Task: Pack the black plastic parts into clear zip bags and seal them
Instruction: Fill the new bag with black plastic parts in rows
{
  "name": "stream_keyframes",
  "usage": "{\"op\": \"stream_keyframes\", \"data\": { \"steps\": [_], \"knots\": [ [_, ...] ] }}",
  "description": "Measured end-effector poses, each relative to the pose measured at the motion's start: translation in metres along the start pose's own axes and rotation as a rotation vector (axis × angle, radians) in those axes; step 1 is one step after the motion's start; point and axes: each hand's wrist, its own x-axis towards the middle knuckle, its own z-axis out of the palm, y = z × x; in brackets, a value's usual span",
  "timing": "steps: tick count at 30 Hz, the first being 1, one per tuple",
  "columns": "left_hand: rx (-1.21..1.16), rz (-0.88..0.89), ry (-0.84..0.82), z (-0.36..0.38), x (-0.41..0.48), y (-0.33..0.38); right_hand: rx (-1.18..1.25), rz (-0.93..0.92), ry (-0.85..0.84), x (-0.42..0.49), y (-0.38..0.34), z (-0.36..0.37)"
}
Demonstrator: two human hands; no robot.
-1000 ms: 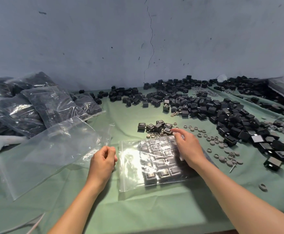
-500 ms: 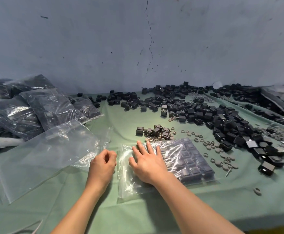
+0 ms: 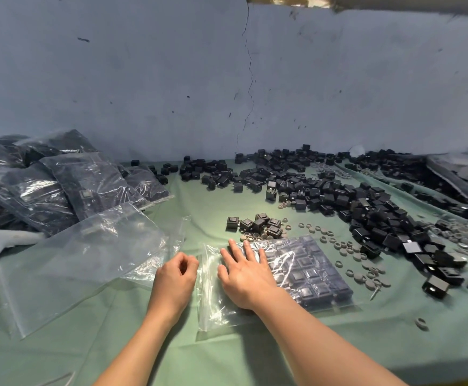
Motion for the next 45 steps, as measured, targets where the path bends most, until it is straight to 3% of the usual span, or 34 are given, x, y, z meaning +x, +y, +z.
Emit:
{"op": "stream_keyframes", "data": {
  "steps": [16,18,22,24,28,34,40,45],
  "knots": [
    [0.036,0.003,0.021,0.000,0.000,0.005,0.047,0.000,0.038,0.002,0.002,0.000],
    [0.035,-0.004,0.026,0.000,0.000,0.004,0.172,-0.008,0.091,0.002,0.003,-0.001],
    [0.037,-0.016,0.020,0.000,0.002,0.002,0.832,0.027,0.233,0.007,0.009,-0.009],
    [0.025,-0.021,0.010,0.000,0.002,0.000,0.941,0.107,0.350,0.009,0.015,-0.017],
    [0.018,-0.020,0.009,0.000,0.001,0.000,0.685,0.201,0.480,0.017,0.031,-0.034],
    [0.027,-0.025,0.005,0.001,0.001,0.000,0.280,0.399,0.300,0.034,0.065,-0.046],
    [0.029,0.010,0.019,0.002,0.004,-0.004,0.266,0.372,0.127,0.077,0.080,-0.048],
    [0.019,0.019,0.023,0.003,0.001,-0.005,0.179,0.310,0.084,0.104,0.088,-0.047]
  ]
}}
